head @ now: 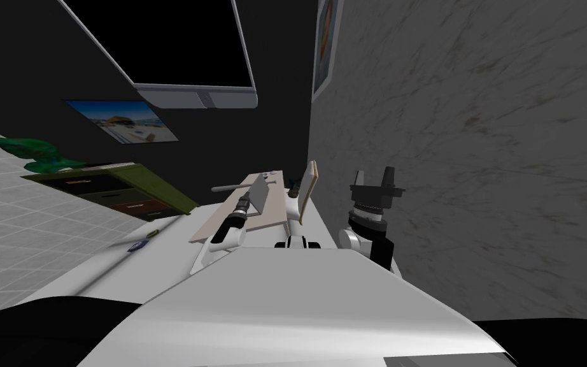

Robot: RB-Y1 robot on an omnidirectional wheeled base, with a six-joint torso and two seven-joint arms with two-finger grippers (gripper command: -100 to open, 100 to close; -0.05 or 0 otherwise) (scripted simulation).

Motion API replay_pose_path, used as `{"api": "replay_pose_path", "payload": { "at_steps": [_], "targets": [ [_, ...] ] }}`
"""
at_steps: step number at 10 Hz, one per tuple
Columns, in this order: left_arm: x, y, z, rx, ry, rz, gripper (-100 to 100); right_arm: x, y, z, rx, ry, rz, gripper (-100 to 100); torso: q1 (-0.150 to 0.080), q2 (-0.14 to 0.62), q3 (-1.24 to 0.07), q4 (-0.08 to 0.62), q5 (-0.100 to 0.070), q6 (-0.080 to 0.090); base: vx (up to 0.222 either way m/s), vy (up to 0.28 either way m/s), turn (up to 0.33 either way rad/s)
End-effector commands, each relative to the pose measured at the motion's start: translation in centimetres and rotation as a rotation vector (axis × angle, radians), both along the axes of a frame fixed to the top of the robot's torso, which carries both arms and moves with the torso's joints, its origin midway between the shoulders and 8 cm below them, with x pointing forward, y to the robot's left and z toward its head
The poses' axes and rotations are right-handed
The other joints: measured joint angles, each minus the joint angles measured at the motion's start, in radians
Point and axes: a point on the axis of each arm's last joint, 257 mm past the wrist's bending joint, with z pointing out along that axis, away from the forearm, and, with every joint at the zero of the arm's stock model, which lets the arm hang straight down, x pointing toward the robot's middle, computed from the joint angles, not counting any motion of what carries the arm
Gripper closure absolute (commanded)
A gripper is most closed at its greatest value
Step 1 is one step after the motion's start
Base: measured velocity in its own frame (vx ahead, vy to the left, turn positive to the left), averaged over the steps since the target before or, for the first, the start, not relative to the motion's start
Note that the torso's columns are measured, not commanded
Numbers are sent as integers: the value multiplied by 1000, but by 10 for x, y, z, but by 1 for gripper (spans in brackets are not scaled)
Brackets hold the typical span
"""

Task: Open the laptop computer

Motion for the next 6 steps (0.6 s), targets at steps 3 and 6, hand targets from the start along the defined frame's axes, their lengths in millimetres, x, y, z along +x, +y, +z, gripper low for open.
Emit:
{"api": "replay_pose_path", "payload": {
  "at_steps": [3, 6],
  "targets": [
    [4, -14, -5, -224, -25, -12, 100, 0, 0, 0, 0, 0, 0, 0, 0, -3, -2, -2, 0, 0, -22, 137, 38],
    [10, -21, -12, -319, -43, -22, 100, 0, 0, 0, 0, 0, 0, 0, -11, -3, -2, -1, -3, 3, -10, 94, 28]
  ]
}}
